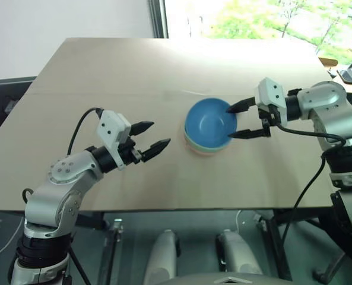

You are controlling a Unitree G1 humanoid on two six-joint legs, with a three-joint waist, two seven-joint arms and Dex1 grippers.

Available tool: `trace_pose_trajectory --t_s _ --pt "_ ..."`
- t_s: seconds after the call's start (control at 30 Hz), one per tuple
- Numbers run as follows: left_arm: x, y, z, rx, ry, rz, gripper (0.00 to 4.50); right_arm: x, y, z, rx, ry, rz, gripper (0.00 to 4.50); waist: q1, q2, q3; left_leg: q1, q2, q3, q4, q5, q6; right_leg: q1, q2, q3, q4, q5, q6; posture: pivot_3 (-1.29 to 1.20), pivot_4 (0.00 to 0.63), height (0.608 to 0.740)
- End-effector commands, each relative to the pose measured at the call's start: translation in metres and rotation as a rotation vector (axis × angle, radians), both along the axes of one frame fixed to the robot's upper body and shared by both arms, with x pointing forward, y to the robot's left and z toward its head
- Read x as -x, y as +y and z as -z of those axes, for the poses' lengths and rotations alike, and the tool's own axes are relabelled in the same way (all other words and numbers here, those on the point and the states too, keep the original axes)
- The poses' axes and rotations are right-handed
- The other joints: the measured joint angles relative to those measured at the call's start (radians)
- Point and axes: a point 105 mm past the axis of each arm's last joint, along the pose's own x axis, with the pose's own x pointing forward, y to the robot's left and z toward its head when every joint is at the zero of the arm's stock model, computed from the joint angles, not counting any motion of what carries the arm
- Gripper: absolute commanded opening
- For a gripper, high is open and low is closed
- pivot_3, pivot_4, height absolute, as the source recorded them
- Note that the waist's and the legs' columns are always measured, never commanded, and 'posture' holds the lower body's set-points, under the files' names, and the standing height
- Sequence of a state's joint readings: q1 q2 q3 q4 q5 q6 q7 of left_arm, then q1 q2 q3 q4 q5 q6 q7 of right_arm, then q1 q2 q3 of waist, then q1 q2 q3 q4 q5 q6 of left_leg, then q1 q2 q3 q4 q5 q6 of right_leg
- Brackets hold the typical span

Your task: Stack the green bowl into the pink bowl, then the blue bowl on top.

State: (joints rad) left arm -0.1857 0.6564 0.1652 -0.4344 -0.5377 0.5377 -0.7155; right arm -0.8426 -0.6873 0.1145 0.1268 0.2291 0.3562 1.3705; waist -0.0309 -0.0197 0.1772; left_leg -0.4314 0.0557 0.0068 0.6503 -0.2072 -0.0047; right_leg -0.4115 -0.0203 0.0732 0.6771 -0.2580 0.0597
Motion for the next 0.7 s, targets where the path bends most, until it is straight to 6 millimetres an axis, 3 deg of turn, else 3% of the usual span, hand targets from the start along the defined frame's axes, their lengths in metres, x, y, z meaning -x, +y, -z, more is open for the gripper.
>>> trace_pose_trajectory --t_s 0.03,0.17,0.33,0.43,0.53,0.7 --pt "0.001 -0.005 -0.006 -0.006 -0.039 0.027 3.76 0.013 -0.012 -0.027 -0.1 -0.046 0.054 4.44 0.0 0.0 0.0 0.0 0.0 0.0 0.0 0.0 0.0 0.0 0.0 0.0 0.0 0.0 0.0 0.0 0.15 0.74" --pt "0.001 -0.002 -0.006 -0.034 -0.066 0.019 3.76 0.036 -0.027 -0.024 -0.176 -0.001 0.122 4.44 0.002 0.0 0.0 0.0 0.0 -0.001 0.0 0.0 0.0 0.0 0.0 0.0 0.0 0.0 0.0 0.0 0.15 0.74" --pt "0.006 0.013 -0.011 0.007 -0.18 -0.029 3.76 0.058 -0.055 0.0 -0.228 -0.056 0.3 4.44 0.005 -0.001 -0.001 0.0 0.0 0.0 -0.001 0.0 0.0 0.0 0.0 0.0 -0.001 0.0 0.0 0.0 0.15 0.74" --pt "0.019 0.024 -0.002 0.034 -0.099 0.046 3.76 0.063 -0.075 0.008 -0.32 -0.018 0.435 4.44 -0.001 -0.001 -0.001 0.001 0.0 0.001 -0.001 0.0 0.0 0.0 0.0 0.001 -0.001 0.0 0.0 0.0 0.15 0.74" --pt "0.031 0.031 0.0 0.081 -0.024 0.125 4.41 0.074 -0.083 0.023 -0.327 0.023 0.475 4.5 -0.005 -0.001 -0.001 0.002 0.0 0.001 -0.001 0.0 0.0 0.0 0.001 0.001 0.0 0.0 0.0 0.0 0.15 0.74" --pt "0.03 0.043 -0.003 0.072 -0.013 0.105 4.41 0.084 -0.098 0.027 -0.292 0.022 0.524 4.5 -0.004 -0.001 -0.001 0.002 0.001 0.001 0.0 0.0 0.0 0.001 0.001 0.002 -0.001 -0.001 0.0 0.0 0.15 0.74"
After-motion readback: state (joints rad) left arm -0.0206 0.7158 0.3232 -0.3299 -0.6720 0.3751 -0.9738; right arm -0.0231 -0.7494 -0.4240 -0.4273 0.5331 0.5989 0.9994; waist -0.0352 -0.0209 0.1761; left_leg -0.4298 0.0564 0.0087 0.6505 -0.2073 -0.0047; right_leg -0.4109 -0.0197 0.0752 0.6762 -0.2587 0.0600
